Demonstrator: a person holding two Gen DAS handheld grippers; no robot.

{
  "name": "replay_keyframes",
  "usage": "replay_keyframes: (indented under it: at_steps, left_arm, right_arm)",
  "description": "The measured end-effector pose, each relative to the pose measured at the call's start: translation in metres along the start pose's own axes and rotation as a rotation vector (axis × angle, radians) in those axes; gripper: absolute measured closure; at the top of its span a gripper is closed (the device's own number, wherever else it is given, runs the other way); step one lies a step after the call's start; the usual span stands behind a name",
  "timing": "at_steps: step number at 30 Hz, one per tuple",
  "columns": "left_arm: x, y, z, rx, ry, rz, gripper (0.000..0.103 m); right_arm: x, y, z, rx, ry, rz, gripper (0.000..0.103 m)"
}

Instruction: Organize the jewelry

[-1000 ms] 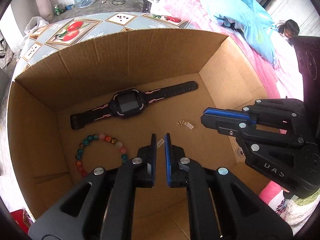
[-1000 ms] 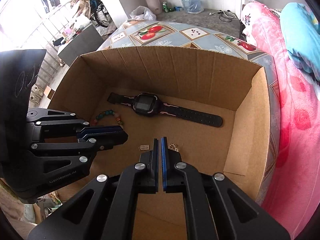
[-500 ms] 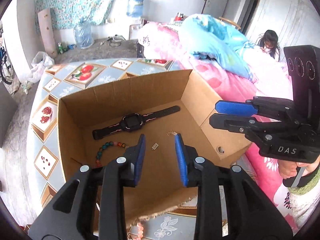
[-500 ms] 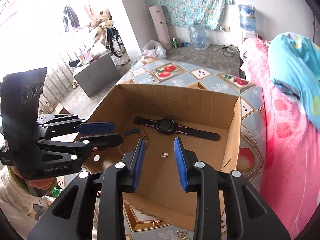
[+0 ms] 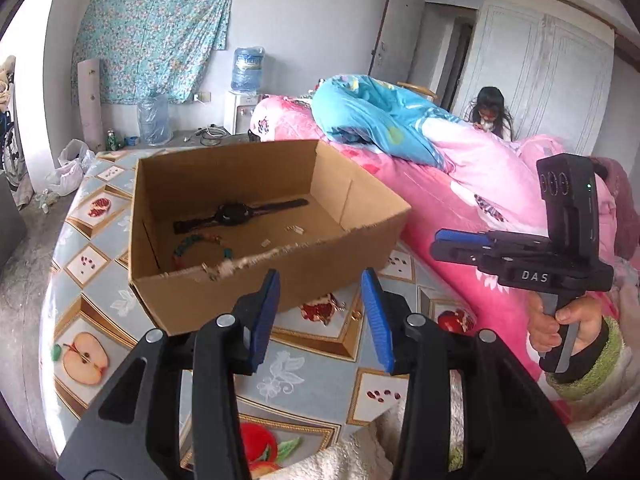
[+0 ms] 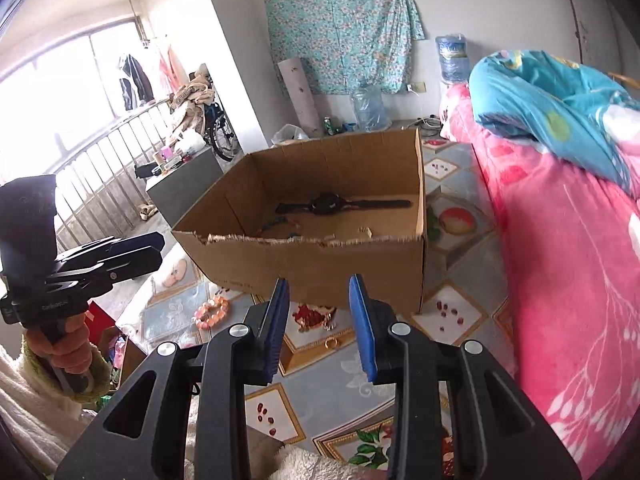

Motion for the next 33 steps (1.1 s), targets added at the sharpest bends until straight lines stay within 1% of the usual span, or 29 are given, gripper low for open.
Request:
replay_keyframes:
  at_steps: [3, 5, 7, 10, 13, 15, 17, 21, 24, 27, 28, 33]
  left_arm:
    - [0.024, 0.017, 0.028, 0.016, -0.068, 0.013, 0.063]
    - [0.044, 0.024, 0.044, 0.032, -0.115, -0.006, 0.063]
    - [0.063, 0.03, 0.057, 0.051, -0.161, -0.009, 0.063]
    - [0.079, 0.033, 0.071, 0.076, -0.192, -0.02, 0.063]
    - [0.089, 0.029, 0.077, 0.08, -0.211, -0.033, 0.063]
    - [0.094, 0.025, 0.081, 0.076, -0.226, -0.044, 0.063]
    - [0.097, 0.022, 0.083, 0.073, -0.234, -0.056, 0.063]
    - [0.099, 0.02, 0.085, 0.089, -0.235, -0.073, 0.063]
    - [0.1, 0.02, 0.086, 0.104, -0.238, -0.08, 0.063]
    - [0.097, 0.02, 0.09, 0.111, -0.238, -0.083, 0.063]
    - [0.098, 0.021, 0.09, 0.114, -0.238, -0.086, 0.063]
    - [0.093, 0.021, 0.095, 0.117, -0.238, -0.083, 0.063]
  right_arm:
    - [0.023, 0.014, 0.03, 0.031, -0.041, 0.052, 0.072]
    - [0.037, 0.019, 0.044, 0.034, -0.053, 0.07, 0.073]
    - [0.049, 0.02, 0.052, 0.013, -0.057, 0.079, 0.075]
    - [0.063, 0.017, 0.055, -0.041, -0.057, 0.082, 0.076]
    - [0.078, 0.013, 0.056, -0.107, -0.069, 0.076, 0.076]
    - [0.088, 0.014, 0.058, -0.143, -0.084, 0.091, 0.077]
    - [0.096, 0.013, 0.061, -0.164, -0.101, 0.093, 0.081]
    - [0.104, 0.013, 0.062, -0.191, -0.108, 0.093, 0.085]
    - [0.107, 0.012, 0.059, -0.205, -0.109, 0.098, 0.092]
    - [0.107, 0.009, 0.061, -0.216, -0.124, 0.084, 0.093]
    - [0.107, 0.006, 0.064, -0.22, -0.129, 0.077, 0.1]
    - [0.102, -0.003, 0.075, -0.205, -0.158, 0.029, 0.1]
Point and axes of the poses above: each gripper's, at about its wrist camera, not at the fingertips, and x roughly the way its jaws point, y to its right, z to its underside, the point moved 7 cm from there along x, roughly the way its jaws point, and after that the axes turned 10 degrees about x, right-handed, at the moved point
